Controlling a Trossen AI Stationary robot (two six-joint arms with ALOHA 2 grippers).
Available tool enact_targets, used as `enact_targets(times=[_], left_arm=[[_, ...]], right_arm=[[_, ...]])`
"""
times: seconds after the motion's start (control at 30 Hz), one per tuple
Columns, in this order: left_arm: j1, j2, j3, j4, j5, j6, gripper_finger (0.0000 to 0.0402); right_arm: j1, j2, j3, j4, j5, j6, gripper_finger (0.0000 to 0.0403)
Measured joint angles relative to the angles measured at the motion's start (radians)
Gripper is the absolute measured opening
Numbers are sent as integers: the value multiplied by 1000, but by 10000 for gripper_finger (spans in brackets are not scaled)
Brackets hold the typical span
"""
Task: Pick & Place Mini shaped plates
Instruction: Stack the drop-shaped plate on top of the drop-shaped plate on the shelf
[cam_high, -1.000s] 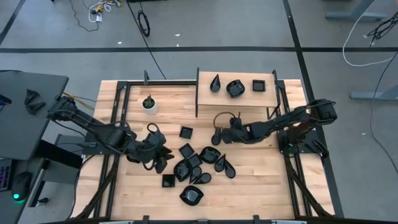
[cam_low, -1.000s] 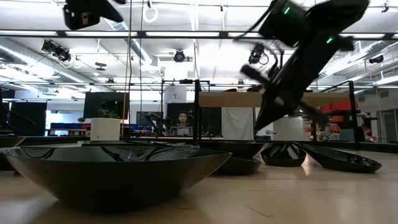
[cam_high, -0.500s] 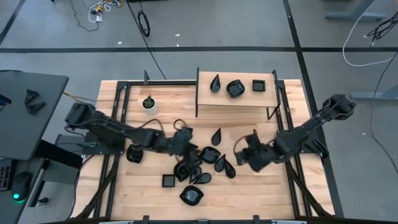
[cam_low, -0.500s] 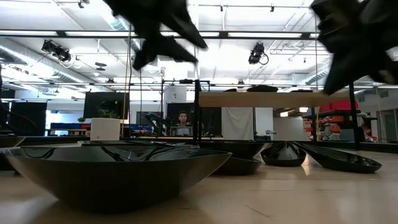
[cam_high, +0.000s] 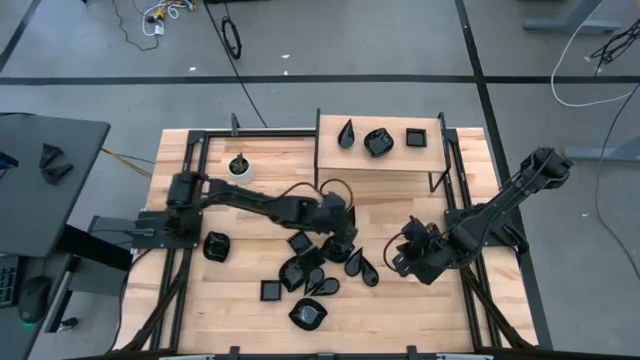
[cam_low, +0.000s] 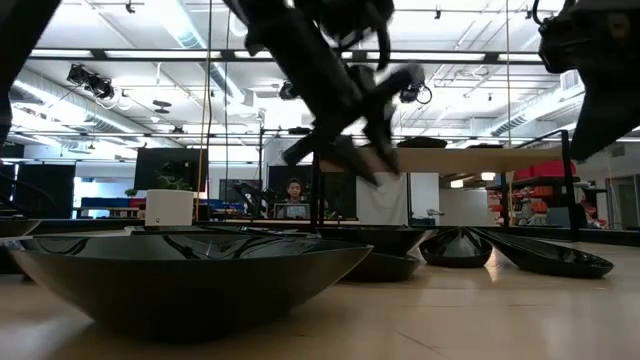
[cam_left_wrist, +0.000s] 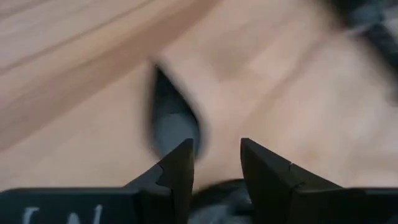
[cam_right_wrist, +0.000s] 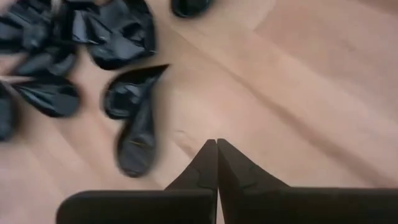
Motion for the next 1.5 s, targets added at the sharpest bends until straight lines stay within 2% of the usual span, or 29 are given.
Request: enact_targets(times=[0.17,0.4,0.53,0.93,1.2,1.5], left_arm=[[42,77,103,-182,0,-76,138],[88,106,109,-175,62,-93,138],[102,129,108,-180,75,-88,138],[95,171,110,-125,94,-54,159],[82,187,109,-97,87,-46,121],[74,199,112,-93,90,-46,52]], right_arm=[[0,-15,0,-91,1,-56,2],[0,-30,0,-137,28,-101,2],[0,-29,0,-147,78,-103,2],[0,-29,0,-164,103,-131,2],[0,-29,0,-170,105,-131,2],[0,-29,0,-174,105,-138,2]])
